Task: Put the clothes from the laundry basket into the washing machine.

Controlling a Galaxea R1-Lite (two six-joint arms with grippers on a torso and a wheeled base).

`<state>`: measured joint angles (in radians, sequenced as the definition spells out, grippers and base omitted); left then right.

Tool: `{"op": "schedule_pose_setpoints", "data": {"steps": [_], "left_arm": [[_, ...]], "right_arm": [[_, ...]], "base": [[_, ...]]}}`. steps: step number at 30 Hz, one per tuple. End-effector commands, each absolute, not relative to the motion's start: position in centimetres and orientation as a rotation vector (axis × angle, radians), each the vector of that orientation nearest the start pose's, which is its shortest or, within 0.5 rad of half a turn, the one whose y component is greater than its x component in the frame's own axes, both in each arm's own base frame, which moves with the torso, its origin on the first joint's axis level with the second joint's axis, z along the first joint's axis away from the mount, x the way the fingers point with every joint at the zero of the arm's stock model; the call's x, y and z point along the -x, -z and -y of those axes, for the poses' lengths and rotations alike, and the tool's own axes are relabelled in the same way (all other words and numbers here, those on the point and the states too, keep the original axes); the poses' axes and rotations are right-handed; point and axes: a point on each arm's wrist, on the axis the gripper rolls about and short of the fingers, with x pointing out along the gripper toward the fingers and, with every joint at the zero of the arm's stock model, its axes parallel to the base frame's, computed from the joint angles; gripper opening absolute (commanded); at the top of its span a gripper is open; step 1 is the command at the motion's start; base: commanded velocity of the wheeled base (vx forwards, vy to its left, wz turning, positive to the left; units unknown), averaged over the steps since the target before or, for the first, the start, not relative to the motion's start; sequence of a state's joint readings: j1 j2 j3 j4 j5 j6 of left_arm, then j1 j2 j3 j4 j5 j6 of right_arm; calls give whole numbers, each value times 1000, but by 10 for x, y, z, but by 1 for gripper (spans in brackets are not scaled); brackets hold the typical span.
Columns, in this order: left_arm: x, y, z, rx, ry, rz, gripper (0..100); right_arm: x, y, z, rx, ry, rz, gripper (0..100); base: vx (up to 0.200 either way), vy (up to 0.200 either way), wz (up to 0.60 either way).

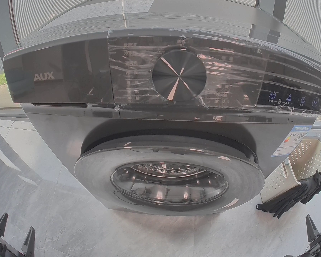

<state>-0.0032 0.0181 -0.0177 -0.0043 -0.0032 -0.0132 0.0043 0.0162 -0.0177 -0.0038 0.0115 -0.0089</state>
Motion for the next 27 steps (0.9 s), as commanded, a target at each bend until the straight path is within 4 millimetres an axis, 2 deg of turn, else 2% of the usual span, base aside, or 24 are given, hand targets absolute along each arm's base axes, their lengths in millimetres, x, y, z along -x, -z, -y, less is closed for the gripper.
{"op": "schedule_pose_setpoints", "data": {"steps": [1, 10, 16, 27], "left_arm": [[23, -76, 0, 14, 6, 6, 100], [23, -76, 0, 14, 5, 6, 100], [23, -76, 0, 14, 6, 6, 100], [23, -76, 0, 14, 6, 6, 100]], "right_arm": [[23, -76, 0, 9, -17, 5, 100], [23, -76, 0, 9, -23, 3, 100], [23, -76, 0, 8, -21, 5, 100], [23, -76, 0, 8, -21, 5, 100]], "base": [[0, 0, 0], [0, 0, 0], [0, 0, -600], [0, 0, 0]]}}
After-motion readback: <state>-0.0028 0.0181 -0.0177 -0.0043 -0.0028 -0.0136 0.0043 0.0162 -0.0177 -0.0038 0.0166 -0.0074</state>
